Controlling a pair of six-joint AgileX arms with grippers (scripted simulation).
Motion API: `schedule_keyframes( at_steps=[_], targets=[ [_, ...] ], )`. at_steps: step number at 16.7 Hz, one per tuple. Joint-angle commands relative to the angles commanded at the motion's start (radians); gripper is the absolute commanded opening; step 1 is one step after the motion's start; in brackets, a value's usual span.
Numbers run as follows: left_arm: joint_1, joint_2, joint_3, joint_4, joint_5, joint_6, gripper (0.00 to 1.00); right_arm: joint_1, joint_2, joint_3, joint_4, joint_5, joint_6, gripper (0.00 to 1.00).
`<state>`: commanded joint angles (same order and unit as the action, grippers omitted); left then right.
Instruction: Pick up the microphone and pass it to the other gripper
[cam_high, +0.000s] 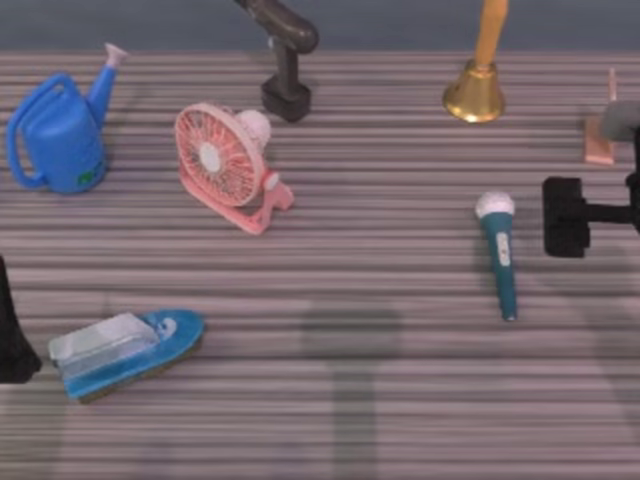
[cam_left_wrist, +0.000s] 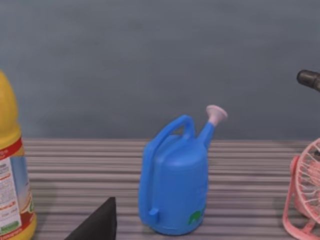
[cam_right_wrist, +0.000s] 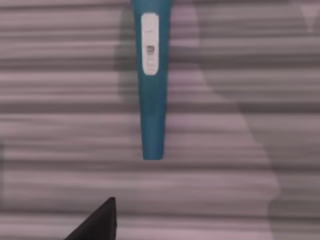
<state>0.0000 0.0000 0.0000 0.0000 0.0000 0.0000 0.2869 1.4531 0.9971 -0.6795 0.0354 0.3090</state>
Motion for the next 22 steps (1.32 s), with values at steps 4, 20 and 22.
schedule_keyframes(
  at_steps=[4, 20, 22],
  targets=[
    [0.000, 0.000, 0.000, 0.000, 0.000, 0.000, 1.00, 0.065, 0.301, 0.226, -0.144, 0.005, 0.069, 1.00],
    [0.000, 0.000, 0.000, 0.000, 0.000, 0.000, 1.00, 0.108, 0.590, 0.360, -0.119, 0.007, 0.116, 1.00],
    [0.000, 0.000, 0.000, 0.000, 0.000, 0.000, 1.00, 0.106, 0.646, 0.327, -0.019, 0.008, 0.115, 1.00]
  ],
)
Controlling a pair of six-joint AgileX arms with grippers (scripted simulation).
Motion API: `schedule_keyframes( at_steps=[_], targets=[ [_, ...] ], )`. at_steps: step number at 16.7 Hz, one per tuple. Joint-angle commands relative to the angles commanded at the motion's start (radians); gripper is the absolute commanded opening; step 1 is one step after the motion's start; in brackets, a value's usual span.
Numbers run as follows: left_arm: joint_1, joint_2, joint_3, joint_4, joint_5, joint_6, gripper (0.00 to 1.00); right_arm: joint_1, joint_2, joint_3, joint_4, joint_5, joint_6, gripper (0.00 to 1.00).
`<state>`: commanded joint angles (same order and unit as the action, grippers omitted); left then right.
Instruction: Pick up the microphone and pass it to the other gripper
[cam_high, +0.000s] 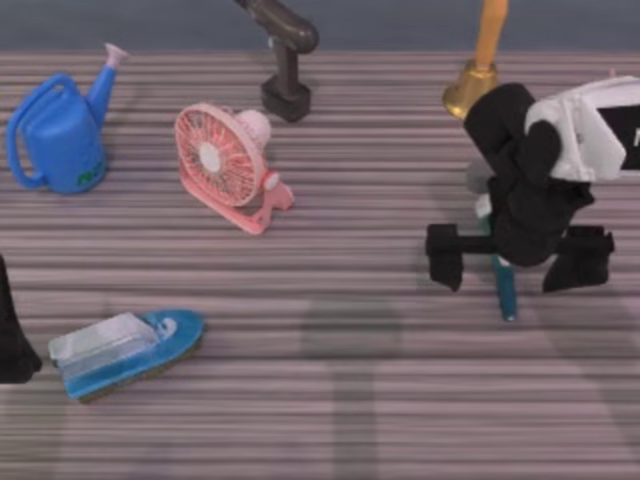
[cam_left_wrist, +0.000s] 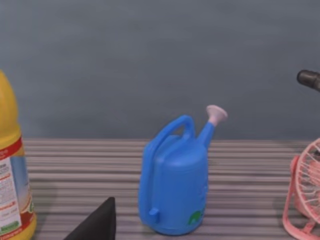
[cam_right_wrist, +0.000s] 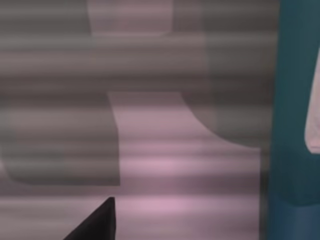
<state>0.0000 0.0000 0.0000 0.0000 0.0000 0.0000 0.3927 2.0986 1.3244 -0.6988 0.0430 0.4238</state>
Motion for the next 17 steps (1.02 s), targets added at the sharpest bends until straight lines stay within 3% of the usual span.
schedule_keyframes(
  at_steps=[3, 8, 17],
  targets=[
    [0.000, 0.000, 0.000, 0.000, 0.000, 0.000, 1.00, -0.002, 0.067, -0.038, 0.098, 0.000, -0.001, 1.00],
    [0.000, 0.000, 0.000, 0.000, 0.000, 0.000, 1.00, -0.002, 0.079, -0.043, 0.112, 0.001, -0.001, 1.00],
    [0.000, 0.000, 0.000, 0.000, 0.000, 0.000, 1.00, -0.002, 0.079, -0.043, 0.112, 0.001, -0.001, 0.32]
  ],
)
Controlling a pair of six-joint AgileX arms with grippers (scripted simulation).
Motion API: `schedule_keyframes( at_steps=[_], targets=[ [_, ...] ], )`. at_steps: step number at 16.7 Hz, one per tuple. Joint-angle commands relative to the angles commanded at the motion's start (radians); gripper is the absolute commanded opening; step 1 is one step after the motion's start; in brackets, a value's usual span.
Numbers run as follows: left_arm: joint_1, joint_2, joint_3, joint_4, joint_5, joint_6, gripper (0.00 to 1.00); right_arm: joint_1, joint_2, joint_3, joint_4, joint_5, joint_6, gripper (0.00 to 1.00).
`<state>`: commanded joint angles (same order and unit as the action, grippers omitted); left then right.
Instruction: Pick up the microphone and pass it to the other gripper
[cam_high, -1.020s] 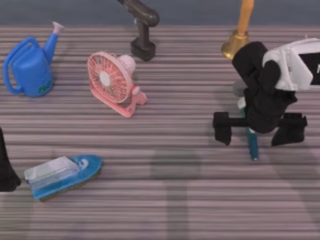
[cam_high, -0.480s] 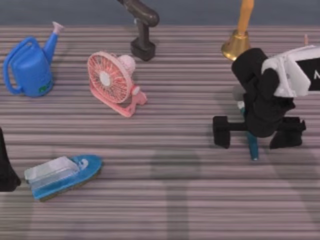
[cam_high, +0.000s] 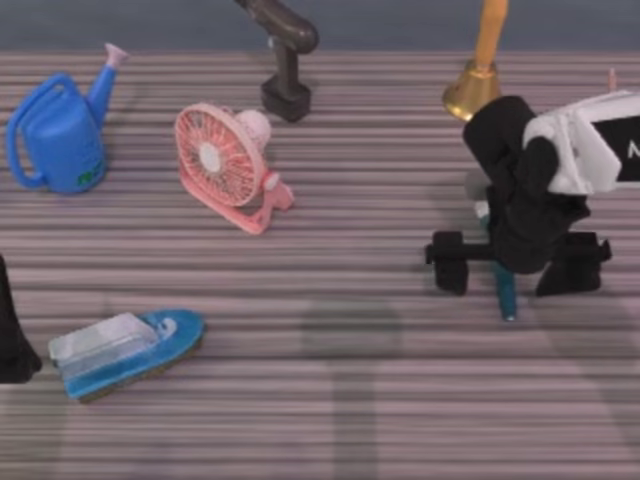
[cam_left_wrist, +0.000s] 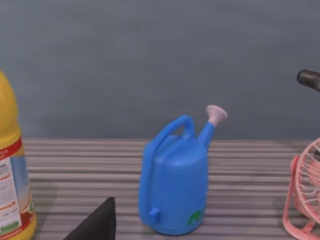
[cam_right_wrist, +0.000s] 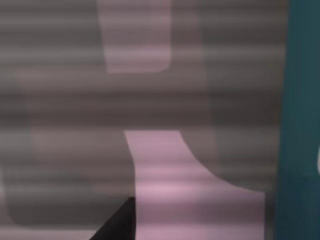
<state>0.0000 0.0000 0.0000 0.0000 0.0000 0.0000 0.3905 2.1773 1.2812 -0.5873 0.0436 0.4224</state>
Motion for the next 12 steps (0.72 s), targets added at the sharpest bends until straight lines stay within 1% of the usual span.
schedule_keyframes(
  at_steps=[4, 5, 12],
  targets=[
    [0.000, 0.000, 0.000, 0.000, 0.000, 0.000, 1.00, 0.000, 0.000, 0.000, 0.000, 0.000, 0.000, 0.02],
    [0.000, 0.000, 0.000, 0.000, 0.000, 0.000, 1.00, 0.000, 0.000, 0.000, 0.000, 0.000, 0.000, 0.00],
    [0.000, 0.000, 0.000, 0.000, 0.000, 0.000, 1.00, 0.000, 0.000, 0.000, 0.000, 0.000, 0.000, 0.00]
  ],
)
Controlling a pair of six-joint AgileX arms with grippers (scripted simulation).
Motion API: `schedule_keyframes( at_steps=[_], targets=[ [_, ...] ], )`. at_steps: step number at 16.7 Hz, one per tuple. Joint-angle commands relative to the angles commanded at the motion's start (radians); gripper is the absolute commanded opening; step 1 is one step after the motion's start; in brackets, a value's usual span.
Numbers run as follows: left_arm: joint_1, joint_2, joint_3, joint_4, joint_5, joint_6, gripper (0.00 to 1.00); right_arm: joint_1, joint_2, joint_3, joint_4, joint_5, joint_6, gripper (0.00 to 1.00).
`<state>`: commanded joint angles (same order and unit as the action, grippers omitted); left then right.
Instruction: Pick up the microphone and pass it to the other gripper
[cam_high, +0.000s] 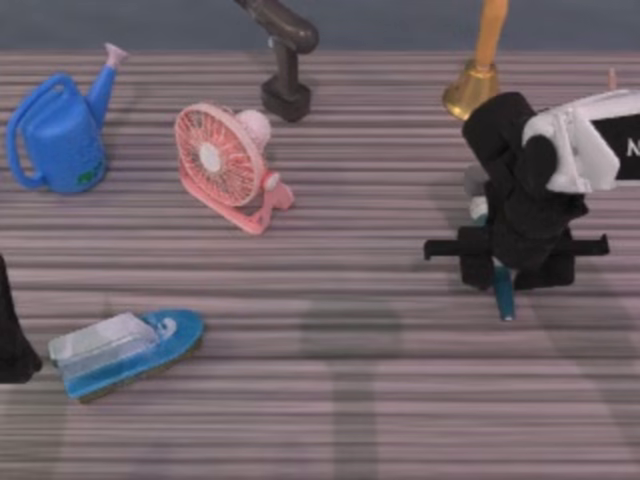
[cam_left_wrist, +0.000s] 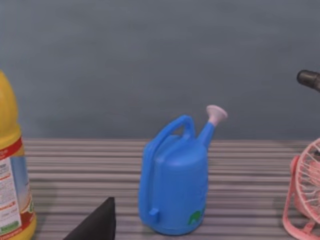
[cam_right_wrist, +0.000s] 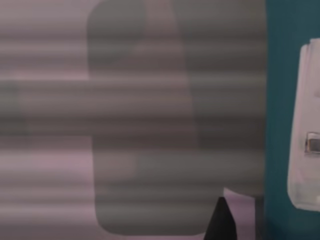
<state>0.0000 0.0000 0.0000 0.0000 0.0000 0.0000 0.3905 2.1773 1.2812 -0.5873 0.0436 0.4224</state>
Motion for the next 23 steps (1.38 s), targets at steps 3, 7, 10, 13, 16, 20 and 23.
schedule_keyframes(
  at_steps=[3, 7, 10, 13, 16, 20, 23],
  targets=[
    [0.000, 0.000, 0.000, 0.000, 0.000, 0.000, 1.00, 0.003, -0.061, 0.020, -0.015, 0.017, -0.017, 0.00],
    [0.000, 0.000, 0.000, 0.000, 0.000, 0.000, 1.00, 0.006, -0.083, -0.009, 0.128, -0.028, -0.054, 0.00],
    [0.000, 0.000, 0.000, 0.000, 0.000, 0.000, 1.00, 0.006, -0.119, -0.061, 0.328, -0.088, -0.105, 0.00],
    [0.000, 0.000, 0.000, 0.000, 0.000, 0.000, 1.00, 0.004, -0.171, -0.139, 0.589, -0.163, -0.169, 0.00],
    [0.000, 0.000, 0.000, 0.000, 0.000, 0.000, 1.00, 0.003, -0.230, -0.226, 0.886, -0.245, -0.239, 0.00],
    [0.000, 0.000, 0.000, 0.000, 0.000, 0.000, 1.00, 0.001, -0.321, -0.329, 1.237, -0.344, -0.328, 0.00],
    [0.000, 0.000, 0.000, 0.000, 0.000, 0.000, 1.00, -0.002, -0.388, -0.385, 1.402, -0.398, -0.379, 0.00]
  ],
)
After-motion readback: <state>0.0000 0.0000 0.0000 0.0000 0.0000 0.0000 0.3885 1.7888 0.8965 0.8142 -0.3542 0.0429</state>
